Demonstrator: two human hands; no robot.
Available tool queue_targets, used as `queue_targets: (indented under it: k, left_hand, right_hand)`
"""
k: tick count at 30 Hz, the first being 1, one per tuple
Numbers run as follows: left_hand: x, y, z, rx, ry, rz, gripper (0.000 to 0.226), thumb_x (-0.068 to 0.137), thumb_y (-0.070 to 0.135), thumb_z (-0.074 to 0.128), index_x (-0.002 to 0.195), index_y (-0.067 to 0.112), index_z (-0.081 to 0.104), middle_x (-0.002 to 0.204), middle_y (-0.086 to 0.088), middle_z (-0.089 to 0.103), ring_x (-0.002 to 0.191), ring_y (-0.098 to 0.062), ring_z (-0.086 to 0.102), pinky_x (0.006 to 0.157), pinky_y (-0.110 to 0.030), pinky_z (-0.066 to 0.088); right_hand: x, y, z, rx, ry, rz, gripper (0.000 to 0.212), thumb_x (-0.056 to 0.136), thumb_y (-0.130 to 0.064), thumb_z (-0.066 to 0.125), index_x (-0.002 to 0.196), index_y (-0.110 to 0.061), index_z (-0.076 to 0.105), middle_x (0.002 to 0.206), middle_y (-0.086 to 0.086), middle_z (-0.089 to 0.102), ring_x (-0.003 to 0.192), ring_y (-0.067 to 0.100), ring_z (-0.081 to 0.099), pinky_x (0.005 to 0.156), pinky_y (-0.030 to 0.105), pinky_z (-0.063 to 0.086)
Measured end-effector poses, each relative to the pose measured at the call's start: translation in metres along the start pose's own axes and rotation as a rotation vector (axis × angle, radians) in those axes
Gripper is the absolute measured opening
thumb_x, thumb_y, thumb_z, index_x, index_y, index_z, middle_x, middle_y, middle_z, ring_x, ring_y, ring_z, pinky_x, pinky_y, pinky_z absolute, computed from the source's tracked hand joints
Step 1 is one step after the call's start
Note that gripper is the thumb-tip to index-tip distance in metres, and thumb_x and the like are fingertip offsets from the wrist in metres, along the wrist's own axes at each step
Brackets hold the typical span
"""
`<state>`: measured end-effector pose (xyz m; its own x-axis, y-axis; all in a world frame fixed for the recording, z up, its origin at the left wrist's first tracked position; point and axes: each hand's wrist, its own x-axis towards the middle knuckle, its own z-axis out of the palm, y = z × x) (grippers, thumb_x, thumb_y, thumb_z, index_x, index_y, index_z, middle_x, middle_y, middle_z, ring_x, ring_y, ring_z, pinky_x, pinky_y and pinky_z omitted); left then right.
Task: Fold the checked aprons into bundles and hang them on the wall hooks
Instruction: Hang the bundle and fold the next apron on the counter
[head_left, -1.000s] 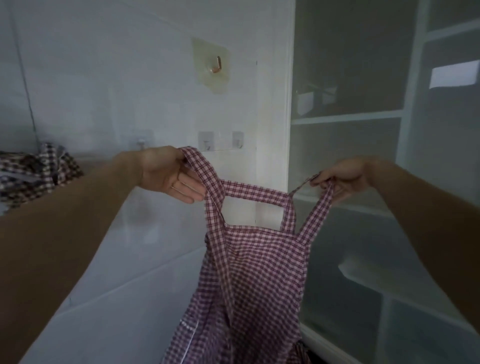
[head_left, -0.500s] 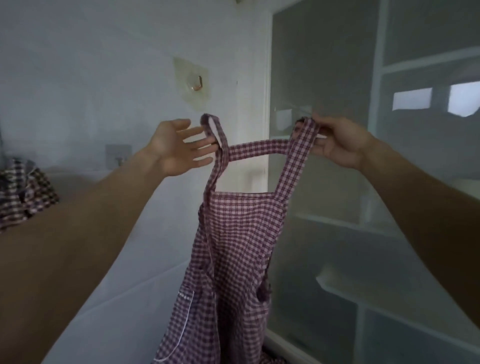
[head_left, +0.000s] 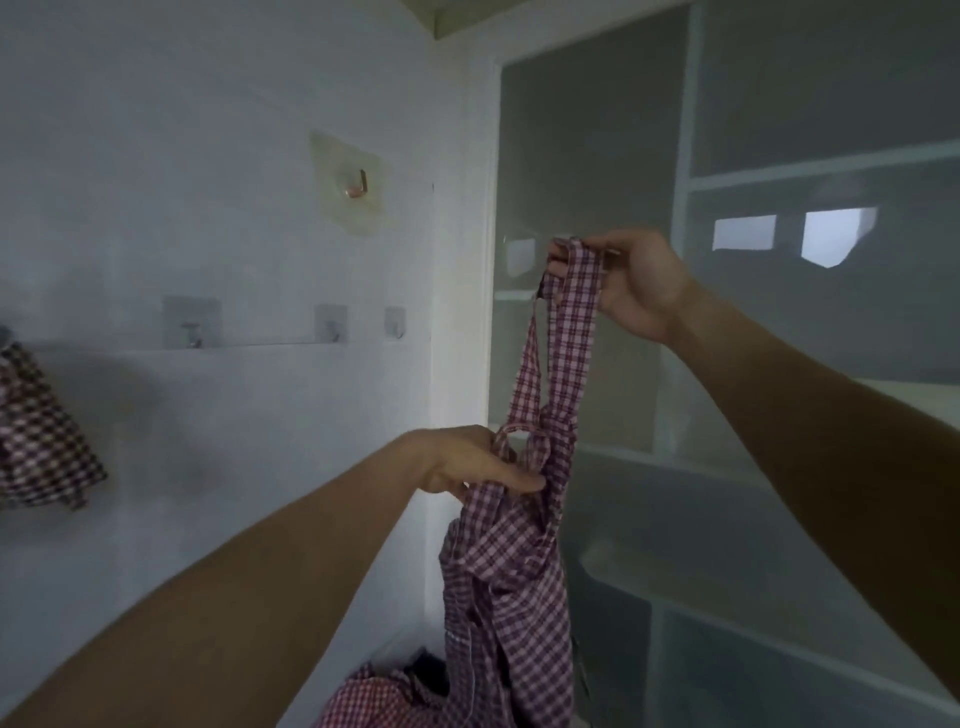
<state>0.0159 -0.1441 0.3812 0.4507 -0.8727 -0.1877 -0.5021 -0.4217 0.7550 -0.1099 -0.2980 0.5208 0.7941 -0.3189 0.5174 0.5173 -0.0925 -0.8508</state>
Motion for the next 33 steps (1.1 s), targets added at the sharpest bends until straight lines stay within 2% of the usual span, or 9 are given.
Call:
queue_targets:
  k: [4, 8, 16, 19, 24, 27, 29, 31, 33]
  left_hand:
    - [0.012, 0.007, 0.008, 0.006, 0.143, 0.08, 0.052, 0.08, 0.03, 0.082, 0.126, 0.013, 0.065, 0.113, -0.004, 0.071, 0.098, -0.018, 0.069, 0.09, -0.031, 0.057]
    - [-0.006, 0.017, -0.022, -0.119, 0.292, 0.058, 0.016, 0.094, 0.016, 0.067, 0.102, 0.004, 0.065, 0.081, -0.007, 0.072, 0.059, -0.016, 0.067, 0.058, -0.029, 0.058]
    - [-0.034, 0.034, -0.102, -0.552, 0.837, 0.19, 0.012, 0.094, -0.005, 0.053, 0.104, 0.001, 0.059, 0.078, -0.011, 0.069, 0.045, -0.012, 0.063, 0.061, -0.032, 0.057]
    - [-0.049, 0.042, -0.107, -0.71, 0.637, 0.227, 0.01, 0.095, 0.005, 0.046, 0.1, 0.006, 0.055, 0.08, -0.011, 0.062, 0.056, -0.019, 0.067, 0.06, -0.032, 0.056]
    - [-0.077, 0.044, -0.109, -0.379, 0.424, 0.085, 0.009, 0.086, 0.013, 0.049, 0.079, 0.016, 0.044, 0.06, 0.001, 0.038, 0.046, -0.014, 0.033, 0.045, -0.023, 0.033]
    - [-0.093, 0.045, -0.109, -0.537, 0.134, 0.257, 0.008, 0.081, 0.015, 0.057, 0.073, 0.014, 0.055, 0.063, -0.001, 0.052, 0.054, -0.016, 0.051, 0.06, -0.029, 0.044]
    - [-0.097, 0.047, -0.104, -0.616, -0.027, 0.422, 0.024, 0.086, 0.027, 0.056, 0.098, 0.008, 0.066, 0.092, -0.01, 0.068, 0.085, -0.024, 0.067, 0.081, -0.039, 0.054]
    - [-0.094, 0.054, -0.093, -0.614, -0.031, 0.441, 0.039, 0.093, 0.036, 0.056, 0.121, 0.01, 0.063, 0.113, -0.014, 0.065, 0.108, -0.032, 0.064, 0.094, -0.051, 0.053]
    - [-0.086, 0.065, -0.08, -0.512, 0.188, 0.426, 0.04, 0.096, 0.035, 0.061, 0.126, 0.008, 0.062, 0.109, -0.013, 0.067, 0.1, -0.028, 0.068, 0.091, -0.048, 0.056]
  right_hand:
    - [-0.009, -0.013, -0.005, -0.051, 0.1, -0.024, 0.026, 0.094, -0.01, 0.046, 0.1, 0.004, 0.067, 0.102, 0.017, 0.059, 0.09, 0.026, 0.059, 0.107, 0.05, 0.043]
    - [-0.022, -0.024, -0.02, -0.001, 0.213, -0.118, 0.024, 0.097, -0.006, 0.043, 0.085, 0.0, 0.063, 0.086, 0.012, 0.061, 0.078, 0.023, 0.06, 0.074, 0.038, 0.058]
    - [-0.025, -0.02, -0.038, -0.009, 0.095, -0.068, 0.026, 0.103, -0.012, 0.039, 0.082, -0.008, 0.054, 0.073, 0.005, 0.045, 0.061, 0.014, 0.045, 0.059, 0.025, 0.046]
    - [-0.021, -0.016, -0.038, -0.048, 0.121, -0.07, 0.023, 0.103, -0.013, 0.042, 0.086, -0.006, 0.055, 0.073, 0.007, 0.049, 0.063, 0.016, 0.048, 0.064, 0.028, 0.047]
    - [-0.02, -0.008, -0.04, -0.095, 0.156, -0.02, 0.015, 0.101, -0.014, 0.049, 0.1, -0.003, 0.059, 0.078, 0.007, 0.057, 0.069, 0.019, 0.056, 0.071, 0.033, 0.052]
    - [-0.021, -0.008, -0.038, -0.043, 0.138, -0.021, 0.016, 0.1, -0.014, 0.047, 0.105, -0.001, 0.055, 0.078, 0.008, 0.055, 0.069, 0.019, 0.055, 0.07, 0.034, 0.053]
    - [-0.021, -0.008, -0.036, -0.031, 0.13, -0.015, 0.018, 0.1, -0.015, 0.047, 0.103, -0.001, 0.057, 0.079, 0.009, 0.056, 0.07, 0.019, 0.056, 0.069, 0.033, 0.054]
    - [-0.021, -0.009, -0.033, -0.026, 0.123, -0.002, 0.019, 0.1, -0.016, 0.048, 0.098, -0.002, 0.061, 0.08, 0.009, 0.057, 0.071, 0.019, 0.058, 0.07, 0.033, 0.055]
    - [-0.021, -0.01, -0.029, -0.022, 0.118, 0.0, 0.019, 0.1, -0.016, 0.048, 0.101, -0.002, 0.061, 0.081, 0.008, 0.059, 0.073, 0.018, 0.058, 0.069, 0.032, 0.056]
